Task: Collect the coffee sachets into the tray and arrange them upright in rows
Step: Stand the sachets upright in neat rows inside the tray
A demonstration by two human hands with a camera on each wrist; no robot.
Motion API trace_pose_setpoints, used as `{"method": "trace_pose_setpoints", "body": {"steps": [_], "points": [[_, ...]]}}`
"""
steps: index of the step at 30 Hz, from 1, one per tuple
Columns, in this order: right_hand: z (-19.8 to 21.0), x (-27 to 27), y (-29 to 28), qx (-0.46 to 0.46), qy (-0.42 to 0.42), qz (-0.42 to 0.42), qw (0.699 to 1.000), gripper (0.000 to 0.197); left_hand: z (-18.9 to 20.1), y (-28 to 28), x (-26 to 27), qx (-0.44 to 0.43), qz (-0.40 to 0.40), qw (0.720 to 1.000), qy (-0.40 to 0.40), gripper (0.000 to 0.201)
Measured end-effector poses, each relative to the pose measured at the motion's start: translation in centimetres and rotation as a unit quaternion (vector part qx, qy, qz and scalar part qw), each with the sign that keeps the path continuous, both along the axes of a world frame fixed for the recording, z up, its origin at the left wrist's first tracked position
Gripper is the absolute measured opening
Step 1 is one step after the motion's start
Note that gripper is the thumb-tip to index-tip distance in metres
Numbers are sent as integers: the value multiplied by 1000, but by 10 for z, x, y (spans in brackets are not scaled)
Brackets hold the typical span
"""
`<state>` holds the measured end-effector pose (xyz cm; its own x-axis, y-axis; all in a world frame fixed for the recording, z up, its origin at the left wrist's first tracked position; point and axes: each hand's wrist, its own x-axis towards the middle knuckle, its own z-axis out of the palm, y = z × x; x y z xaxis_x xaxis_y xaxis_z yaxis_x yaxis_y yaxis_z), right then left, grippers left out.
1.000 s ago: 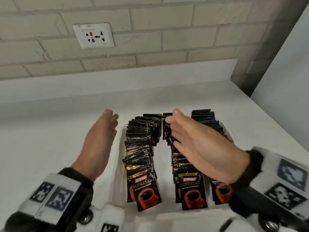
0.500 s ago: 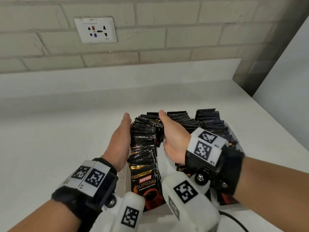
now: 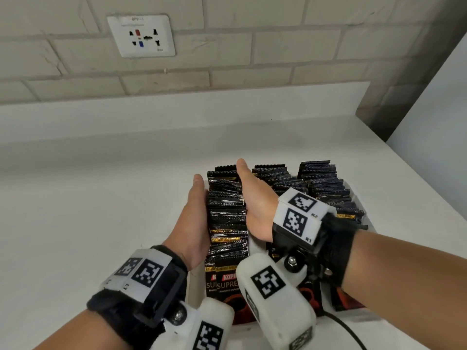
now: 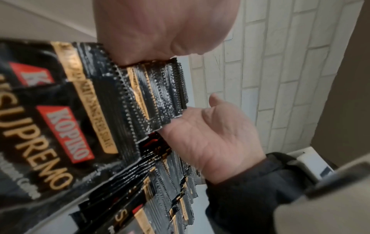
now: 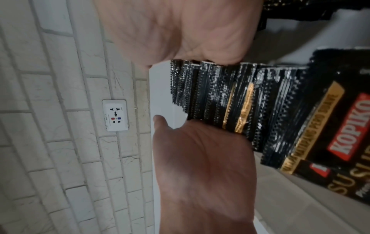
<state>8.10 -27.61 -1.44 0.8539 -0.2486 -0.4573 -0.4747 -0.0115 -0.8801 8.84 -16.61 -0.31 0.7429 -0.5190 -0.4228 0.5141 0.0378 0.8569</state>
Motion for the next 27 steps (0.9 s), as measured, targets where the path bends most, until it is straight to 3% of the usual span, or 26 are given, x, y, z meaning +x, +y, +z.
{"method": "trace_pose_setpoints", "body": {"steps": [2,5,8,11,15,18,20,23,27], "points": [[-4,4,1,0,-45,3,999,110,0,-2,2,-1,-7,1000,-10,65],[-2,6,1,42,-5,-66,997,120,4,-5,6,12,-11,1000,-22,67],[10,3,1,57,-4,-50,997,121,7,-7,8,18,-9,1000,-16,69],[17,-6,1,25,-21,-28,999,93,7,-7,6,12,-19,1000,-10,70],[12,-9,-9,54,-6,-9,998,113,14,-4,3,18,-7,1000,6,70],[26,-15,-8,54,-8,-12,998,111,18,4,3,68,28,997,-8,72],[42,-25,-2,90,10,-34,995,100,21,12,-2,86,28,996,-9,72],[43,-44,-5,122,11,-2,992,68,20,23,-18,108,20,994,-12,68],[57,-68,-2,140,13,5,990,24,23,26,-45,139,-7,990,-6,42]]}}
